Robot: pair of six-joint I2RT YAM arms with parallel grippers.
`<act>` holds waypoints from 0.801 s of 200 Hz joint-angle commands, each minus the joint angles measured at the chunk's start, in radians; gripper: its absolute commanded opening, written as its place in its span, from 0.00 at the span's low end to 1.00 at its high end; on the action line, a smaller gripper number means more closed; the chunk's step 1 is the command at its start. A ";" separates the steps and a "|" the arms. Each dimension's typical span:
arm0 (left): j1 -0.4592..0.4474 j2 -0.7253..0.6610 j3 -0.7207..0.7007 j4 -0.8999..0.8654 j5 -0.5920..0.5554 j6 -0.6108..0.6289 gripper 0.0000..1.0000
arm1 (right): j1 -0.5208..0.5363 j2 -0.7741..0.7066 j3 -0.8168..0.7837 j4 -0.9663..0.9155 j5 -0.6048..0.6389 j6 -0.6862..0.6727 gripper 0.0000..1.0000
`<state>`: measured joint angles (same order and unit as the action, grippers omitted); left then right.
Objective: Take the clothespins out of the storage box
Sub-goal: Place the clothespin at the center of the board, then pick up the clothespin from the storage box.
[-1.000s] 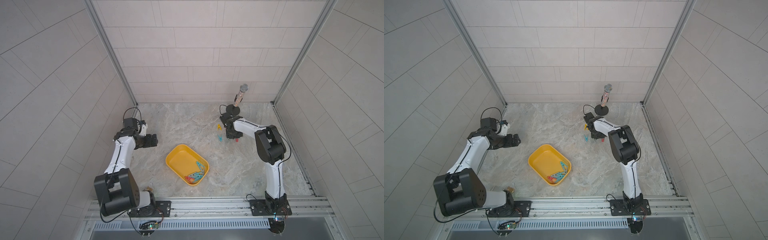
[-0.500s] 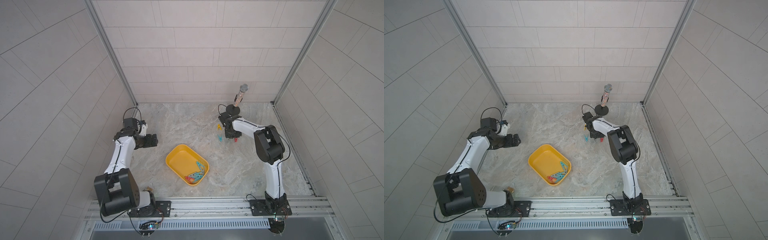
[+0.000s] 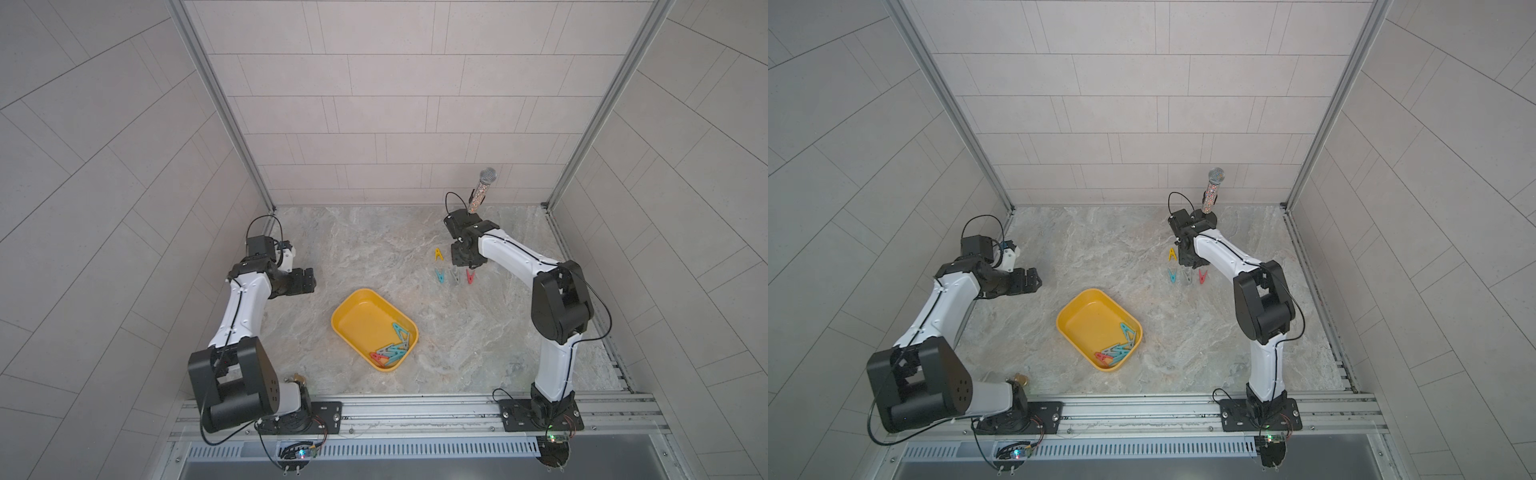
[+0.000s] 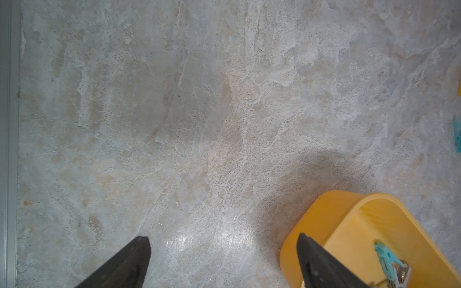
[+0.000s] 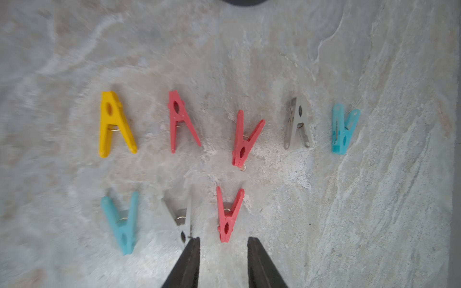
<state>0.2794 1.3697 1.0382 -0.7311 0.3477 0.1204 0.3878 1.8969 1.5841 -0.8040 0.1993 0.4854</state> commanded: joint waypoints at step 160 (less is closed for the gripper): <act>0.010 0.008 0.016 -0.004 -0.010 0.001 1.00 | 0.523 -0.233 -0.185 0.131 -0.450 -0.395 0.38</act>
<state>0.2821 1.3701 1.0382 -0.7307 0.3458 0.1204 0.8597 1.6566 1.3991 -0.6666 -0.2321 0.1677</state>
